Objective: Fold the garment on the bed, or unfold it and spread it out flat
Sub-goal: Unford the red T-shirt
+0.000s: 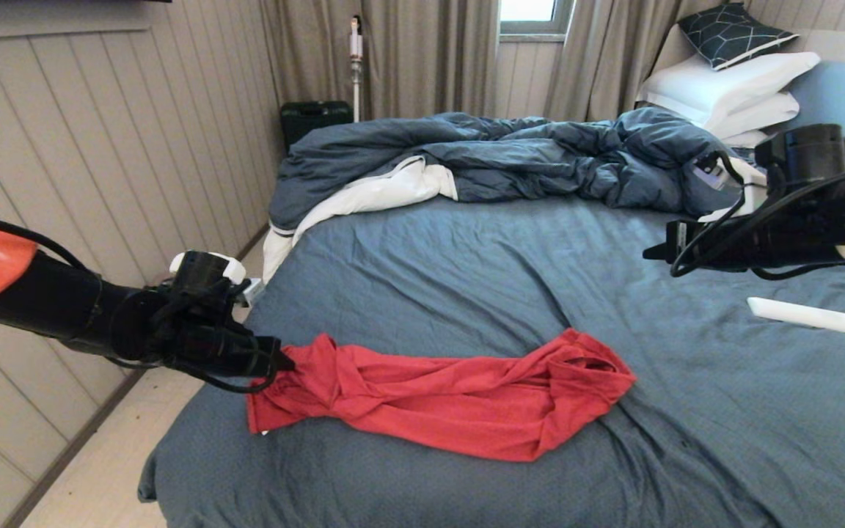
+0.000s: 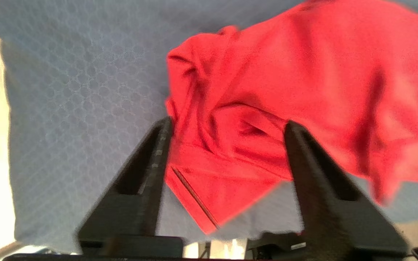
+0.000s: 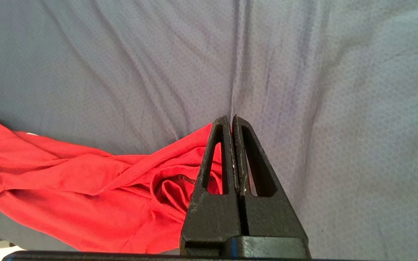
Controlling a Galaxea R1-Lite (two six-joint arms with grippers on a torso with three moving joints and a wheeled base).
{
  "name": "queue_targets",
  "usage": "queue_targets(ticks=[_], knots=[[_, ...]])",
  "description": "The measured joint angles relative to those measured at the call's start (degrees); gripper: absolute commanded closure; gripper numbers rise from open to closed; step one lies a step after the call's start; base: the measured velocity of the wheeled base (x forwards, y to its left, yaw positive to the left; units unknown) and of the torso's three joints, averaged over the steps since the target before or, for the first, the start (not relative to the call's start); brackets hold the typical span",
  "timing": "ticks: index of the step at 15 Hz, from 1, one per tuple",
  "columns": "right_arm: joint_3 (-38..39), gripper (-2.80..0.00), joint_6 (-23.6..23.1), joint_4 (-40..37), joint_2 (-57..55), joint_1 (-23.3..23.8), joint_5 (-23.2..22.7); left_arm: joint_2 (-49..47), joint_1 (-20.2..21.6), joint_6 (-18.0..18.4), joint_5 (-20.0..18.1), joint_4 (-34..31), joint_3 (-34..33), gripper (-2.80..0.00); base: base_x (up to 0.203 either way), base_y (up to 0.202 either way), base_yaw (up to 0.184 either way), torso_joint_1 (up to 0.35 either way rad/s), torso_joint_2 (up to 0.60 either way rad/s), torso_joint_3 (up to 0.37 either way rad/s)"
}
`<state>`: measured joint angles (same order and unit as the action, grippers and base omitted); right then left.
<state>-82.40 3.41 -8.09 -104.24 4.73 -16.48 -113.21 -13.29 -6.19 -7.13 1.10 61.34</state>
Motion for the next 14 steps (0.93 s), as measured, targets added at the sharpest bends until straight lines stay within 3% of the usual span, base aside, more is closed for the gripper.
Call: queue_targets(ticks=[5, 8, 9, 14], knots=[[0.1, 0.0, 0.0, -0.1, 0.0, 0.0, 0.0, 8.1, -0.7, -0.1, -0.3, 0.2, -2.5, -2.8, 0.0, 0.0, 0.0, 0.0, 0.0, 0.0], [0.3, 0.0, 0.0, -0.1, 0.0, -0.1, 0.0, 8.8, -6.1, 0.0, 0.2, 0.7, -1.2, -2.8, 0.0, 0.0, 0.0, 0.0, 0.0, 0.0], [0.3, 0.0, 0.0, -0.1, 0.0, -0.1, -0.1, 8.3, -7.4, -0.1, 0.3, 0.6, -0.1, 0.0, 0.0, 0.0, 0.0, 0.0, 0.0, 0.0], [0.5, 0.0, 0.0, -0.2, 0.4, 0.0, -0.1, 3.3, -11.4, 0.1, 0.8, -2.9, 8.6, 0.0, 0.0, 0.0, 0.0, 0.0, 0.0, 0.0]])
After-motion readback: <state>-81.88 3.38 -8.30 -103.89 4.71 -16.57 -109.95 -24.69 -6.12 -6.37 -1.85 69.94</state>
